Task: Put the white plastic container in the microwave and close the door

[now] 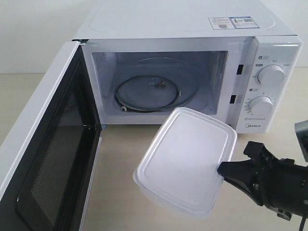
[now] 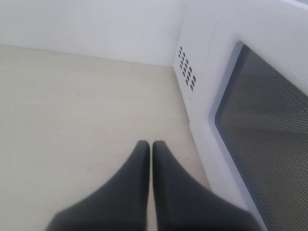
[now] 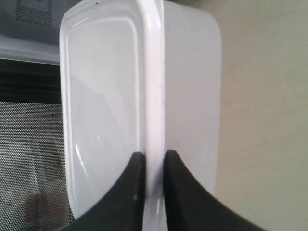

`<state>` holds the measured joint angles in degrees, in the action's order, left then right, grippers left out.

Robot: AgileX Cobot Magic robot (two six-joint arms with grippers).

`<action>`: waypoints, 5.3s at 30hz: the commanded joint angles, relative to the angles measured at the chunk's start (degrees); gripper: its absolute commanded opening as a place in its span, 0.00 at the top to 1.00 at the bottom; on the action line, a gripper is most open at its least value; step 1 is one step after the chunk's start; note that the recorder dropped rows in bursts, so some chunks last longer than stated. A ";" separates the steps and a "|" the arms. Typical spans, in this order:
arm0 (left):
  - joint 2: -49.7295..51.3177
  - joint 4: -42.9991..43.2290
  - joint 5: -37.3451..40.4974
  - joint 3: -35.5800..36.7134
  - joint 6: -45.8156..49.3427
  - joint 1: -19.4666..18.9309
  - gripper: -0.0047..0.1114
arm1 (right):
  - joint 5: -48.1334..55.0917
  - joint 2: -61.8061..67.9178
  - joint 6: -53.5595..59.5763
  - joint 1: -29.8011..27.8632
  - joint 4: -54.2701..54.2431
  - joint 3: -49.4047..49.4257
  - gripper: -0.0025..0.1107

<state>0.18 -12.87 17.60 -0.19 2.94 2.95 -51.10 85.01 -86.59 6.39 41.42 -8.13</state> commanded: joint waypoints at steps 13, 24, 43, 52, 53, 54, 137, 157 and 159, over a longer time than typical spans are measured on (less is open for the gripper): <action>-0.18 0.06 -0.06 0.19 0.02 -0.09 0.92 | 8.92 -0.34 41.09 43.28 -81.30 -12.50 0.98; -0.18 0.06 -0.06 0.19 0.02 -0.09 0.92 | 9.32 12.96 44.70 43.28 -92.67 -28.14 0.98; -0.18 0.06 -0.06 0.19 0.02 1.12 0.92 | 12.88 18.56 43.77 32.39 -91.55 -41.63 0.98; -0.18 0.06 -0.06 0.19 0.02 1.12 0.92 | 14.65 26.88 41.86 30.24 -92.78 -52.40 0.98; -0.18 0.06 -0.06 0.19 0.02 1.12 0.92 | 13.87 27.89 41.86 30.24 -92.78 -53.60 0.98; -0.18 0.06 -0.06 0.19 0.02 1.12 0.92 | 13.10 28.64 41.86 30.13 -92.78 -54.75 0.98; -0.18 0.06 -0.03 0.19 0.02 1.05 0.92 | 23.50 -0.02 81.51 32.96 -51.30 -20.58 0.98; -0.18 0.06 -0.03 0.19 0.02 1.05 0.92 | 56.27 -41.94 97.95 4.55 -51.19 -18.44 0.98; -0.18 0.06 -0.03 0.19 0.02 1.05 0.92 | 52.56 -47.29 97.95 1.86 -51.19 -13.92 0.98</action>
<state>0.18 -12.87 17.60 -0.19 2.94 3.76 3.62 43.88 10.19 11.75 -9.98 -26.44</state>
